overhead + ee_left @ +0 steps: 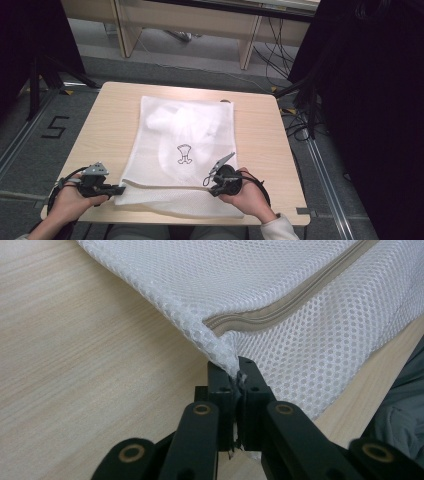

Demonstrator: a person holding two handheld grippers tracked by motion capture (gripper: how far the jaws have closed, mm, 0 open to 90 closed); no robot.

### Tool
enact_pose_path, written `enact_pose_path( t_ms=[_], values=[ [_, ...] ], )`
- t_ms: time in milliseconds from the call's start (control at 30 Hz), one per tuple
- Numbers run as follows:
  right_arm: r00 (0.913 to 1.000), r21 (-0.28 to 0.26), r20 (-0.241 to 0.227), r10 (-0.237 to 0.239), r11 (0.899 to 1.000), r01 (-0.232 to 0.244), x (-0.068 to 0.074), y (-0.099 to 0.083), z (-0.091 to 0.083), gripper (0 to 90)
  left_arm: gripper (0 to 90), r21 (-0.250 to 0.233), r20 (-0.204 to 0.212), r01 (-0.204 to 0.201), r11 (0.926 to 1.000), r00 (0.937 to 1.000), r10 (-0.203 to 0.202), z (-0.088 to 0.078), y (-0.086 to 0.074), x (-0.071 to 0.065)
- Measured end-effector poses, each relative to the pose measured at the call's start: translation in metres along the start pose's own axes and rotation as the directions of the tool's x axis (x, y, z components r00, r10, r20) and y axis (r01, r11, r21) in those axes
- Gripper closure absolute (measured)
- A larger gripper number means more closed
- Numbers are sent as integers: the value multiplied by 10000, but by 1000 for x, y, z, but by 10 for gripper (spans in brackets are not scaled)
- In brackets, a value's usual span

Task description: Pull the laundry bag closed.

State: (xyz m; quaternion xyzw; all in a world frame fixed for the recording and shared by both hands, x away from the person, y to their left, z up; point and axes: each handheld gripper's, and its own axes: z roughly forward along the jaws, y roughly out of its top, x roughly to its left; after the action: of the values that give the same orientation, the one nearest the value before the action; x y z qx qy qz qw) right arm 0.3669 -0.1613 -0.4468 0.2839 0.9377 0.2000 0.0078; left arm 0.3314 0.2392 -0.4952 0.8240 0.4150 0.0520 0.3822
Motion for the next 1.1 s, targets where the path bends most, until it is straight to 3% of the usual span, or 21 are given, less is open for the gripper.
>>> enact_pose_path(
  t_ms=[133, 433, 500, 633, 800, 1100],
  values=[
    [9997, 131, 159, -158, 9998, 156, 0, 0, -2, 823, 863, 187, 44, -129, 9997, 9999, 128, -1, 1, 1],
    [10000, 154, 44, -83, 9998, 82, -2, -2, -4, 823, 862, -23, 69, 106, 9999, 9999, -106, -1, 1, 0],
    [9993, 278, 268, -260, 9993, 252, -3, -3, -3, 823, 863, -26, -50, 2, 10000, 10000, -3, -2, 0, 2],
    [10000, 215, 71, -2, 9998, 1, -3, -6, -4, 823, 863, 159, -11, -30, 9999, 10000, 30, -3, 1, 3],
    [9999, 257, 103, -26, 9997, 23, -4, -6, -4, 822, 863, -29, -51, 15, 10000, 10000, -15, -2, 0, 2],
    [9997, 399, 228, 15, 9992, -24, -7, -10, -5, 822, 863, 139, -22, 3, 9999, 10000, -3, -4, 1, 4]
  ],
)
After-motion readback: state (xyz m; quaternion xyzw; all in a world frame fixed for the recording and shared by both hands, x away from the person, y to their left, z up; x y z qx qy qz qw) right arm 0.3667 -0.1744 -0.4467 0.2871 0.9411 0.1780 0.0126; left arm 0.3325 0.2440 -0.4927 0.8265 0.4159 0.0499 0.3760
